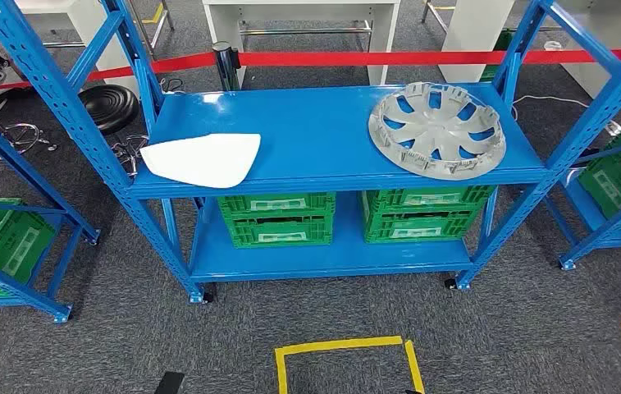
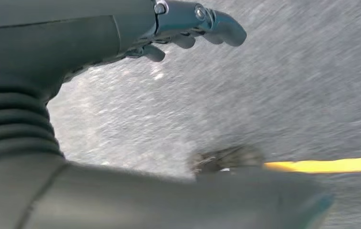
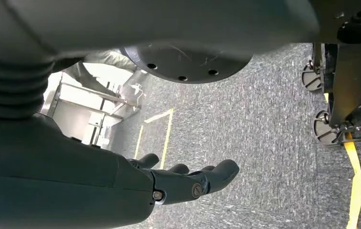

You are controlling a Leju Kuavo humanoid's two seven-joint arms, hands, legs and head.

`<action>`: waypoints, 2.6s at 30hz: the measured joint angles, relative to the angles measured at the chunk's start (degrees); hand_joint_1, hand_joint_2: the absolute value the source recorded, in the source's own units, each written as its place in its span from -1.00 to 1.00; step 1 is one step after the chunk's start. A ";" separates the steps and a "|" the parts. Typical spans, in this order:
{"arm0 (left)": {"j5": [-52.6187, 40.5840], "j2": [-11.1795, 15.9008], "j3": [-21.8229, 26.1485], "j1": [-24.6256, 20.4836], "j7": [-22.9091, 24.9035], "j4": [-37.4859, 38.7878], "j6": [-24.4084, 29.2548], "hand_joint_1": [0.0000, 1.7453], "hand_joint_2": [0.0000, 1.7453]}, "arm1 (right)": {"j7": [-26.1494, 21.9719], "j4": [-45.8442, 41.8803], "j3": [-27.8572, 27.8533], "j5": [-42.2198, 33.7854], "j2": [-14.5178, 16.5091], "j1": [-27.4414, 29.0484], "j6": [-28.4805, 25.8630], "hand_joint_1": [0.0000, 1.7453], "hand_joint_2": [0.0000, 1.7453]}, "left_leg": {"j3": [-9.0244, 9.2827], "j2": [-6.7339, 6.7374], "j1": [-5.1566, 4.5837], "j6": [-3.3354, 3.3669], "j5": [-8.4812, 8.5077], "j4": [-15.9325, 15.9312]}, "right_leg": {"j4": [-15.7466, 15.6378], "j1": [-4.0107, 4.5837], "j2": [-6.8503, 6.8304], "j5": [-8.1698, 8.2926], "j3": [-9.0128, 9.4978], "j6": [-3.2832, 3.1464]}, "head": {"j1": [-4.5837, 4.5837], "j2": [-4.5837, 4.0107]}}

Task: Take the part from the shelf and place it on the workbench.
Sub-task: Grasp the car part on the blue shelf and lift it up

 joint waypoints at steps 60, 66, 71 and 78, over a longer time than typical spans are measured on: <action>-72.90 -1.59 8.97 -23.26 -4.40 -39.95 -3.73 -1.00 -1.00 | 0.00 0.36 -5.57 0.26 0.09 -0.06 -1.04 -1.00 -1.00 | -0.40 0.08 -0.06 -0.04 0.41 0.06 | 0.00 -0.04 0.11 0.50 -0.45 -0.06 | 0.01 0.00; -75.70 -3.50 8.96 -28.94 -3.67 -36.92 -3.98 -1.00 -1.00 | 0.00 0.36 -5.57 1.25 0.06 -0.16 -0.83 -1.00 -1.00 | -0.43 0.08 -0.07 0.01 0.46 0.08 | 0.00 -0.05 0.10 0.56 -0.45 0.02 | 0.01 0.00; -76.59 -5.15 8.82 -34.11 -3.54 -31.52 -5.28 -1.00 -1.00 | 0.00 0.36 -5.57 2.06 -0.08 -0.22 -0.45 -1.00 -1.00 | -0.43 0.08 -0.07 0.02 0.47 0.09 | 0.00 -0.06 0.11 0.59 -0.46 0.05 | 0.01 0.00; -76.22 -6.49 8.52 -38.15 -3.33 -24.96 -6.55 -1.00 -1.00 | 0.00 0.36 -5.33 2.99 -0.34 -0.29 0.26 -1.00 -1.00 | -0.43 0.09 -0.07 0.02 0.47 0.10 | 0.00 -0.06 0.11 0.59 -0.46 0.05 | 0.01 0.00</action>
